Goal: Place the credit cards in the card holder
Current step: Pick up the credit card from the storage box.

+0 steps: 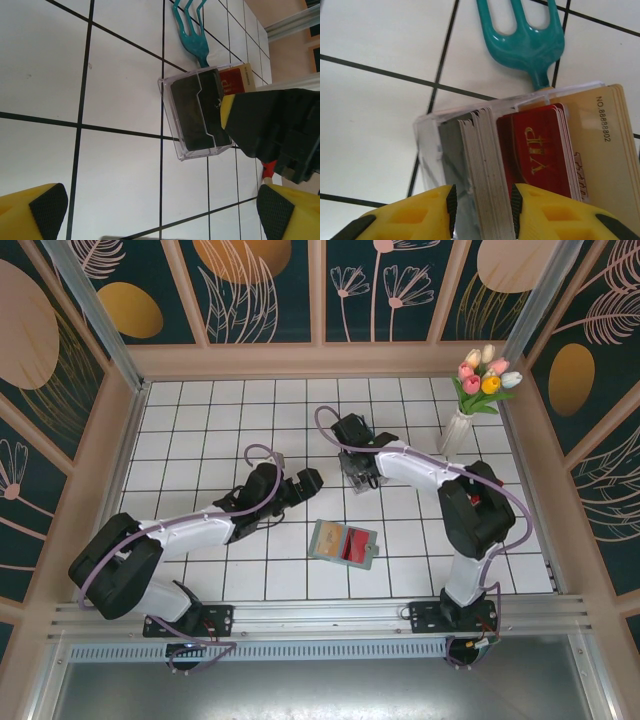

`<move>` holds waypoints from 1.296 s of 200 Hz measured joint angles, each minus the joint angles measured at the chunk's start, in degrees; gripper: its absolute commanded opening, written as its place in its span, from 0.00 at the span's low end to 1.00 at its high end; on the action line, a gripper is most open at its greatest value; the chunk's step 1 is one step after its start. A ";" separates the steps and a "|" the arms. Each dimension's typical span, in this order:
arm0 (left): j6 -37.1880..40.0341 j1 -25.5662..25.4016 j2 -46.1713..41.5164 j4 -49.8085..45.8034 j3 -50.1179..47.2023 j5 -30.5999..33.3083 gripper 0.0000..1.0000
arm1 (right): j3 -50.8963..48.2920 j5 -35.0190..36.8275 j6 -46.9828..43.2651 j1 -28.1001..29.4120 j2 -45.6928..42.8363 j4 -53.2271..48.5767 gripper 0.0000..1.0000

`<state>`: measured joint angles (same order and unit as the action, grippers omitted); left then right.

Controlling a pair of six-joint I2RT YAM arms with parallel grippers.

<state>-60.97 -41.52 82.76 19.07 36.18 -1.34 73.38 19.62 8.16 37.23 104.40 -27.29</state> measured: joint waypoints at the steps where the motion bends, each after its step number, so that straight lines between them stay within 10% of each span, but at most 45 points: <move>1: 0.00 0.00 0.00 0.04 0.00 -0.04 0.99 | 0.02 0.07 -0.02 0.00 0.02 -0.02 0.37; 259: -0.22 0.00 0.00 0.92 -0.09 -1.62 0.98 | 2.45 9.81 -2.32 3.17 3.80 -1.68 0.26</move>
<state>-61.19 -41.52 82.76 19.99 36.10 -2.96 75.83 29.43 5.85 40.40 108.20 -28.97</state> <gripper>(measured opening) 0.985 0.271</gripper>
